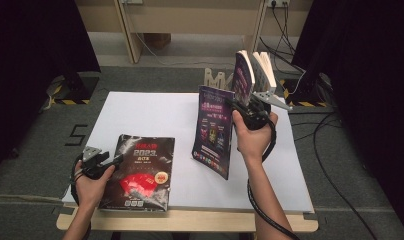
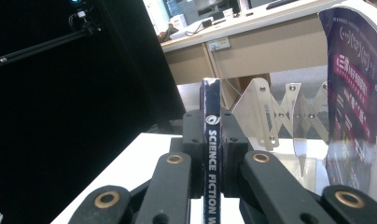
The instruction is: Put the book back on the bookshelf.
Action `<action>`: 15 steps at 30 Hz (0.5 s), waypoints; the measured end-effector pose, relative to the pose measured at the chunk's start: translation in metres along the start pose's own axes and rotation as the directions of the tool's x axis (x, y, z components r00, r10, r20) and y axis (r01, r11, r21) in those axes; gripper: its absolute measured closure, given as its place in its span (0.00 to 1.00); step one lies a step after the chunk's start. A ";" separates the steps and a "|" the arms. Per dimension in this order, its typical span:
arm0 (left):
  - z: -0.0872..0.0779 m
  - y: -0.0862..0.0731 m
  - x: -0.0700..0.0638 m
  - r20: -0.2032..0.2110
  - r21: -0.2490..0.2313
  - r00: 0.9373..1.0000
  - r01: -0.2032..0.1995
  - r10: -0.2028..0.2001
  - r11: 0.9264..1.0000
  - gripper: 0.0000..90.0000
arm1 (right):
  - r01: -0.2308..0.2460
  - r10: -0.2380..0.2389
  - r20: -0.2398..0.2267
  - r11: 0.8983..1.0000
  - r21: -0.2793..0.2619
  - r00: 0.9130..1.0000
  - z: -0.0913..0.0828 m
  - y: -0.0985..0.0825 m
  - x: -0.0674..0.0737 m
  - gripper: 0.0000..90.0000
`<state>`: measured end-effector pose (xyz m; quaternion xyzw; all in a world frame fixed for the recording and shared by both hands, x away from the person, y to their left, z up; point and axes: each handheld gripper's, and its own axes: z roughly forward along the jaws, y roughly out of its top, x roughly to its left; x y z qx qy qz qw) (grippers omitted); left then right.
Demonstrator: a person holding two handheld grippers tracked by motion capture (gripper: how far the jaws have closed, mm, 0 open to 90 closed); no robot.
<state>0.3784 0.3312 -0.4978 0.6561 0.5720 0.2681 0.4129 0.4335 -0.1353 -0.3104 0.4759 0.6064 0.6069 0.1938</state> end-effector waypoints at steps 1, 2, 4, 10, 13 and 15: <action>0.001 -0.001 0.001 0.003 -0.003 1.000 0.002 -0.002 1.000 0.42 | -0.003 0.003 -0.001 1.000 -0.001 1.000 0.000 0.000 0.000 0.94; 0.001 -0.002 0.001 0.002 -0.001 1.000 0.004 -0.004 1.000 0.41 | -0.003 0.003 -0.001 1.000 -0.002 1.000 0.000 0.000 -0.001 0.94; 0.001 -0.002 0.001 0.004 -0.007 1.000 0.007 -0.007 1.000 0.41 | -0.002 0.002 0.001 1.000 -0.005 1.000 -0.001 0.000 -0.002 0.94; 0.000 -0.003 0.001 0.002 -0.020 1.000 0.002 -0.002 1.000 0.41 | 0.000 0.000 0.006 1.000 -0.011 1.000 -0.003 0.002 -0.003 0.94; 0.000 -0.003 0.000 -0.005 -0.018 1.000 -0.010 0.010 1.000 0.42 | -0.002 0.002 0.008 1.000 -0.017 1.000 -0.004 0.003 -0.003 0.94; 0.000 -0.003 0.000 -0.005 -0.015 1.000 -0.008 0.008 1.000 0.42 | 0.003 -0.003 0.011 1.000 -0.018 1.000 -0.005 0.004 -0.004 0.94</action>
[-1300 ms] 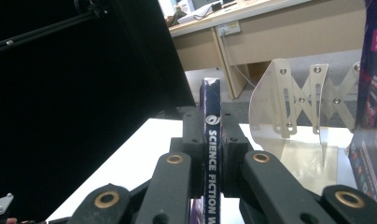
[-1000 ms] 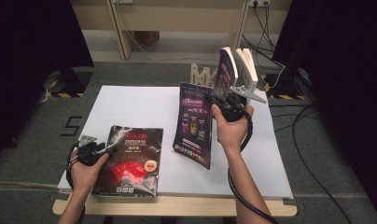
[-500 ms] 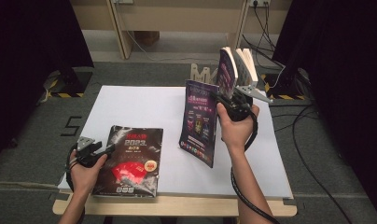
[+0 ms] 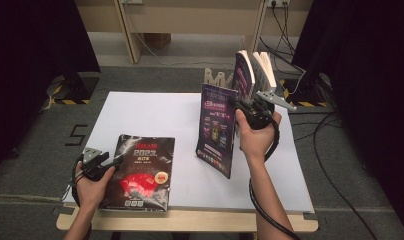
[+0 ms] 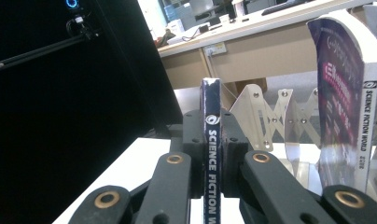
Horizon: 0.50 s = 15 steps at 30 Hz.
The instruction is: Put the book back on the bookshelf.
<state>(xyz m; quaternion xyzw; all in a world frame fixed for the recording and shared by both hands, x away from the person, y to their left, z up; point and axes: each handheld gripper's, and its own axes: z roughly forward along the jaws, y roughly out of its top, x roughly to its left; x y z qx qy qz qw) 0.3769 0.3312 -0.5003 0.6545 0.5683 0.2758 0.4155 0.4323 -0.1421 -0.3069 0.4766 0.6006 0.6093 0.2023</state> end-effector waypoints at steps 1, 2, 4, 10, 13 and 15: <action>0.000 0.000 0.000 0.000 -0.002 1.000 0.004 -0.004 1.000 0.42 | 0.000 0.000 0.002 1.000 -0.003 1.000 0.000 0.000 0.000 0.94; 0.000 0.000 0.000 0.000 -0.001 1.000 0.005 -0.005 1.000 0.42 | -0.002 0.002 0.003 1.000 -0.004 1.000 -0.001 0.001 0.000 0.94; 0.000 0.000 0.000 -0.005 -0.007 1.000 0.008 -0.008 1.000 0.42 | 0.003 -0.003 0.005 1.000 -0.006 1.000 -0.002 0.002 -0.001 0.94; 0.000 0.000 0.000 -0.009 -0.002 1.000 -0.002 0.002 1.000 0.42 | -0.004 0.004 0.015 1.000 -0.019 1.000 -0.005 0.005 -0.004 0.94; 0.000 0.000 0.000 -0.011 -0.004 1.000 0.001 -0.001 1.000 0.43 | 0.002 -0.001 0.021 1.000 -0.019 1.000 -0.007 0.007 -0.005 0.94; 0.000 0.000 -0.001 -0.012 -0.004 1.000 -0.003 0.003 1.000 0.43 | 0.000 0.000 0.023 1.000 -0.023 1.000 -0.007 0.008 -0.005 0.94</action>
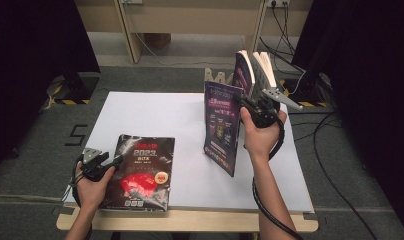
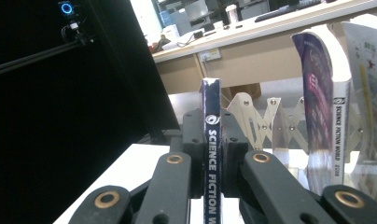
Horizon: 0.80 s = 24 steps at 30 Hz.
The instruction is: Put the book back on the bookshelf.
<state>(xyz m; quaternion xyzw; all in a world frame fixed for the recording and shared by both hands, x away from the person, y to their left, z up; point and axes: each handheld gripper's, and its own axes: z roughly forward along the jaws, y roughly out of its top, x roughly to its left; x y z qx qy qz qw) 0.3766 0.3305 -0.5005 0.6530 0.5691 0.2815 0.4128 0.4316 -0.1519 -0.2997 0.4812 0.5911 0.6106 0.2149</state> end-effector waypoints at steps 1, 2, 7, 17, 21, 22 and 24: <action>0.000 0.000 0.000 0.001 0.000 1.000 -0.001 0.001 1.000 0.43 | -0.002 0.003 0.001 1.000 -0.003 1.000 0.000 0.001 0.000 0.94; 0.000 0.000 0.000 0.001 0.001 1.000 -0.001 0.001 1.000 0.43 | 0.001 -0.001 0.003 1.000 -0.006 1.000 -0.001 0.001 -0.001 0.94; 0.000 0.000 -0.001 0.000 0.000 1.000 -0.003 0.003 1.000 0.43 | -0.001 0.001 0.013 1.000 -0.015 1.000 -0.002 0.005 -0.003 0.94; 0.001 0.000 -0.001 0.003 0.001 1.000 -0.006 0.006 1.000 0.43 | 0.001 0.000 0.043 0.999 -0.043 0.999 -0.005 0.013 -0.011 0.94; 0.001 0.000 -0.001 0.003 0.001 1.000 -0.004 0.004 1.000 0.43 | 0.006 -0.002 0.063 0.998 -0.061 0.998 -0.006 0.016 -0.013 0.94; 0.001 0.000 -0.001 0.002 0.001 1.000 -0.004 0.004 1.000 0.43 | 0.008 -0.003 0.068 0.998 -0.065 0.998 -0.006 0.017 -0.013 0.94; 0.001 0.000 -0.001 0.001 0.001 1.000 -0.004 0.004 1.000 0.43 | 0.012 -0.006 0.080 0.998 -0.069 0.997 -0.006 0.018 -0.015 0.94</action>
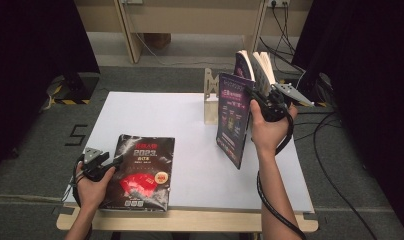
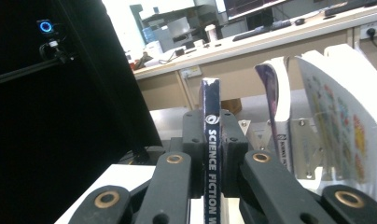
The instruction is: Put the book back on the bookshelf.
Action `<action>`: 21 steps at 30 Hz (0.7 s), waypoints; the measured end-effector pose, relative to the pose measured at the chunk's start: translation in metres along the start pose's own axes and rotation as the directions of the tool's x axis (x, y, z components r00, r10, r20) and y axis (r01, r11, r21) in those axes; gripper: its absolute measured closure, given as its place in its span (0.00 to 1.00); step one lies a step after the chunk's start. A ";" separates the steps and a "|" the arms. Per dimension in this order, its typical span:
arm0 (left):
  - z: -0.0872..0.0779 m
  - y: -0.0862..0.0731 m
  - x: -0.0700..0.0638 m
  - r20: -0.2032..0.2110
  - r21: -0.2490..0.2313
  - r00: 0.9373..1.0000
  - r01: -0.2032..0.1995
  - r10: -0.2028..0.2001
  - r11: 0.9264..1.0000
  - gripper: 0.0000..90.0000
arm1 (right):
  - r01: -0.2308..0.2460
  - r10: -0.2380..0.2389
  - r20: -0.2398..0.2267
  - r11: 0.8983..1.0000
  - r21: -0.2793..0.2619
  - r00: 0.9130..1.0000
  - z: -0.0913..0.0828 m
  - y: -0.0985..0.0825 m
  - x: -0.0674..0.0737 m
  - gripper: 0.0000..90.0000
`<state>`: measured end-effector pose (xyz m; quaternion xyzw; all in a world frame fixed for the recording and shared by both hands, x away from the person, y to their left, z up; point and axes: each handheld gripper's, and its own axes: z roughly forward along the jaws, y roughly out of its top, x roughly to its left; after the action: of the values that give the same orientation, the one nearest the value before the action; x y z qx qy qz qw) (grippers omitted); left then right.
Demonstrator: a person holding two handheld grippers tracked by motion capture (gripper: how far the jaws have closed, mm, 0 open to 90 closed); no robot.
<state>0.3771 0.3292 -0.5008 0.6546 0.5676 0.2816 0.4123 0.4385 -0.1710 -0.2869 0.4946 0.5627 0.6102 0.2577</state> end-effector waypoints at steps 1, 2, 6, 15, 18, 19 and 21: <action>0.000 0.000 0.000 0.000 0.000 1.000 0.000 0.000 1.000 0.43 | -0.001 0.001 0.002 1.000 -0.001 1.000 0.000 0.001 -0.001 0.94; 0.000 0.000 0.000 0.001 -0.001 1.000 0.000 0.000 1.000 0.43 | -0.002 0.002 0.006 1.000 -0.002 1.000 0.001 0.001 -0.001 0.94; 0.000 0.000 0.001 0.004 -0.002 1.000 0.002 -0.002 1.000 0.43 | 0.001 -0.001 0.017 1.000 -0.010 1.000 0.002 0.002 -0.002 0.94; 0.000 0.000 0.001 0.003 0.000 1.000 0.000 0.000 1.000 0.44 | 0.019 -0.017 0.050 1.000 -0.025 0.999 0.009 0.005 -0.003 0.94; 0.000 0.000 0.000 0.000 0.000 1.000 -0.003 0.003 1.000 0.44 | 0.029 -0.028 0.054 0.999 -0.023 0.998 0.013 0.006 -0.002 0.94; 0.000 0.000 0.000 0.001 -0.001 1.000 -0.003 0.003 1.000 0.44 | 0.033 -0.032 0.055 0.999 -0.024 0.998 0.014 0.006 -0.001 0.94; -0.001 0.000 0.001 0.002 -0.001 1.000 0.000 0.000 1.000 0.44 | 0.035 -0.034 0.056 0.999 -0.022 0.998 0.016 0.007 0.000 0.94</action>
<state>0.3767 0.3302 -0.5007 0.6548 0.5671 0.2812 0.4130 0.4544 -0.1656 -0.2822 0.4988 0.5568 0.5980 0.2892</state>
